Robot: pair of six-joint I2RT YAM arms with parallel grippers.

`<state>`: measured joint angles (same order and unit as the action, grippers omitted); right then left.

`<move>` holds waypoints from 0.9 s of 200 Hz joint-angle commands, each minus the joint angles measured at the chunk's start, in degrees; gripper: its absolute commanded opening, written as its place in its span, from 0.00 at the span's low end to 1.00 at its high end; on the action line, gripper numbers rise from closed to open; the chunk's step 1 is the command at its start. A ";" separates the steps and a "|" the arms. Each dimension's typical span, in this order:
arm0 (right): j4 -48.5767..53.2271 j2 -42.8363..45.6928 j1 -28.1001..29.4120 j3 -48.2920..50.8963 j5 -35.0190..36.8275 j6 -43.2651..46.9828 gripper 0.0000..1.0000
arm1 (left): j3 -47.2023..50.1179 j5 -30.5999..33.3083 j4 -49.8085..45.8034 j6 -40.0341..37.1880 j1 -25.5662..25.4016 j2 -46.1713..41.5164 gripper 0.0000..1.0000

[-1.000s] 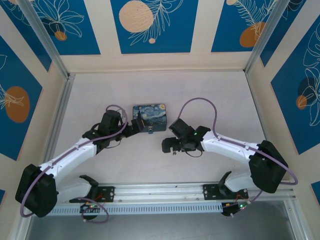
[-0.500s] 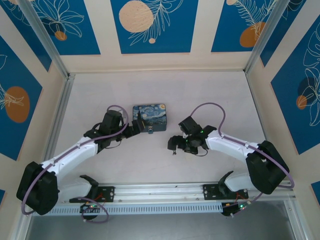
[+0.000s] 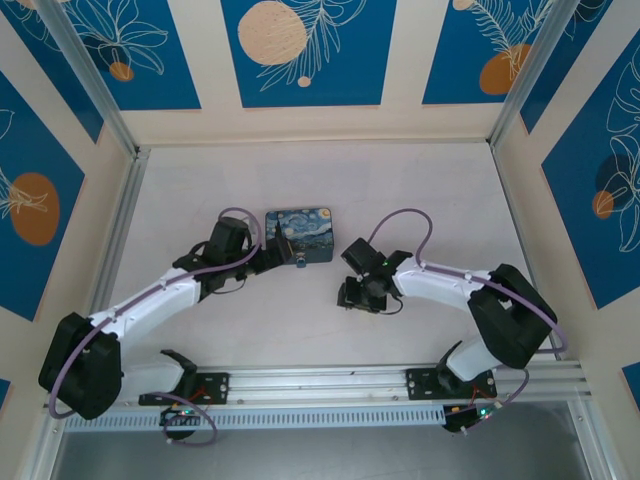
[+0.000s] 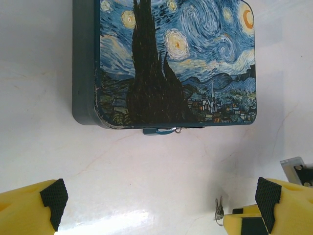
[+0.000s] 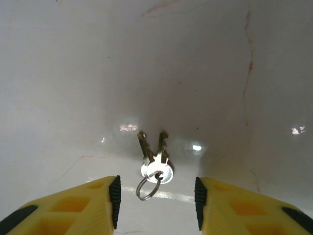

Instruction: Unlock the padlock with the key

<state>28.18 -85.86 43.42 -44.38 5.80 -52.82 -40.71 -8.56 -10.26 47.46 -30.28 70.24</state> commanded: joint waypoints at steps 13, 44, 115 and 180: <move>-0.78 -3.62 0.70 -2.79 0.91 -0.55 0.40 | -1.75 -0.38 0.50 -0.90 -0.65 0.75 1.00; -0.92 -7.00 1.39 -4.29 1.59 0.41 0.25 | -1.83 -0.43 0.80 -0.62 -0.74 1.00 1.00; 0.99 1.86 1.87 -4.40 1.91 2.82 0.00 | -1.92 -1.27 1.12 -0.89 -0.74 -0.71 1.00; 3.07 4.94 3.42 -4.49 0.35 2.42 0.41 | -2.36 -1.38 0.77 -0.41 -0.68 -0.33 1.00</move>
<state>28.05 -80.18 45.12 -48.90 7.09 -49.67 -41.15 -9.02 -9.85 47.48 -30.30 70.59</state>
